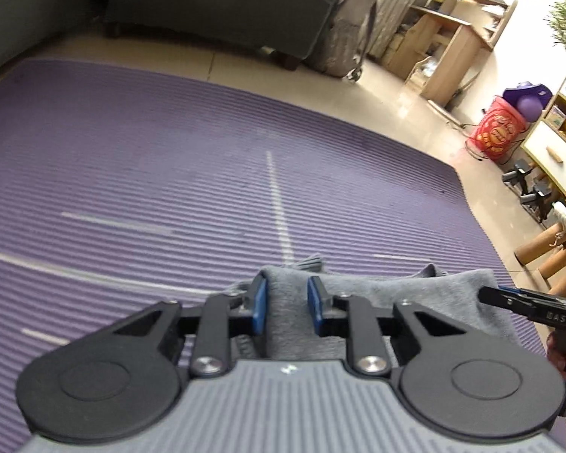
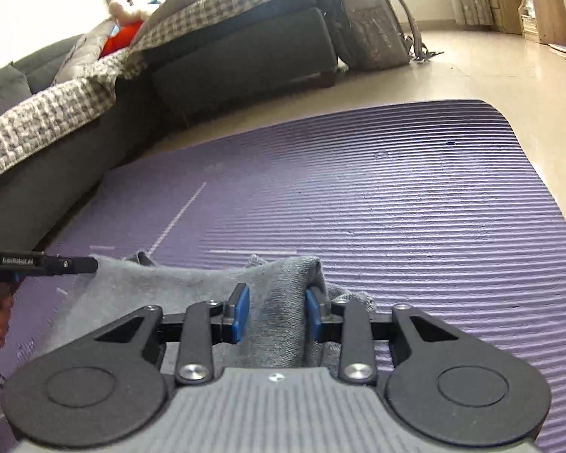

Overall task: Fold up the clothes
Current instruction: 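Lift the shirt with both tools and fold it in half over itself, then lower the folded edge onto the stack and open both tools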

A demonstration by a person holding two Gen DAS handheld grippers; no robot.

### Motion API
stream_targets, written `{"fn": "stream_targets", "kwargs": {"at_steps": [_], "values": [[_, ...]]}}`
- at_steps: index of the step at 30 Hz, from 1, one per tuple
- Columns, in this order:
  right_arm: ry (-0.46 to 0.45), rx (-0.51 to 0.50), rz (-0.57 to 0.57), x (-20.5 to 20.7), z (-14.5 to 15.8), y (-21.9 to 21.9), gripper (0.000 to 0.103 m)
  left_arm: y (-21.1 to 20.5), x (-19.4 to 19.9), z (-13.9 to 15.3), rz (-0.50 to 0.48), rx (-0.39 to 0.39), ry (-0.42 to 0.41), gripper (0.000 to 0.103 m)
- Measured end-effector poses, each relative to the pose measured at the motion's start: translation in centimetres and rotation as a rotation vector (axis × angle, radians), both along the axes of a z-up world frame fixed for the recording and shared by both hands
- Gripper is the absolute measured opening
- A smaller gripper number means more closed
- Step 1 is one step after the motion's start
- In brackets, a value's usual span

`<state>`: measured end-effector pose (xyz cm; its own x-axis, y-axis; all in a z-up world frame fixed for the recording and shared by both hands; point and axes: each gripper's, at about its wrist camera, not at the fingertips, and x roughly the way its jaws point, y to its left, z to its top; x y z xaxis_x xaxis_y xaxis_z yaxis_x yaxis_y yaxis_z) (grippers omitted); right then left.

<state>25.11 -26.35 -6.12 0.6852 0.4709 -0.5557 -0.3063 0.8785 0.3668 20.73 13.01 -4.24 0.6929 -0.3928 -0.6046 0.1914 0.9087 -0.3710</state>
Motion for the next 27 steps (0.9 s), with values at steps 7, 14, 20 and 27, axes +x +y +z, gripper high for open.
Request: {"fn": "stream_targets", "kwargs": {"at_steps": [7, 14, 20, 27], "values": [[-0.117, -0.035, -0.049, -0.7, 1.5, 0.8, 0.008, -1.4, -0.5, 0.3, 0.023, 0.087, -0.087, 0.005], [-0.088, -0.181, -0.103, -1.0, 0.3, 1.8, 0.038, -2.8, -0.9, 0.5, 0.087, 0.200, -0.100, 0.036], [-0.195, -0.115, -0.093, -1.9, 3.4, 4.1, 0.038, -4.8, -1.9, 3.0, 0.008, 0.092, -0.181, 0.039], [-0.162, -0.168, -0.012, -2.4, -0.1, 7.9, 0.038, -7.0, -2.3, -0.4, -0.022, 0.149, -0.154, 0.038]]}}
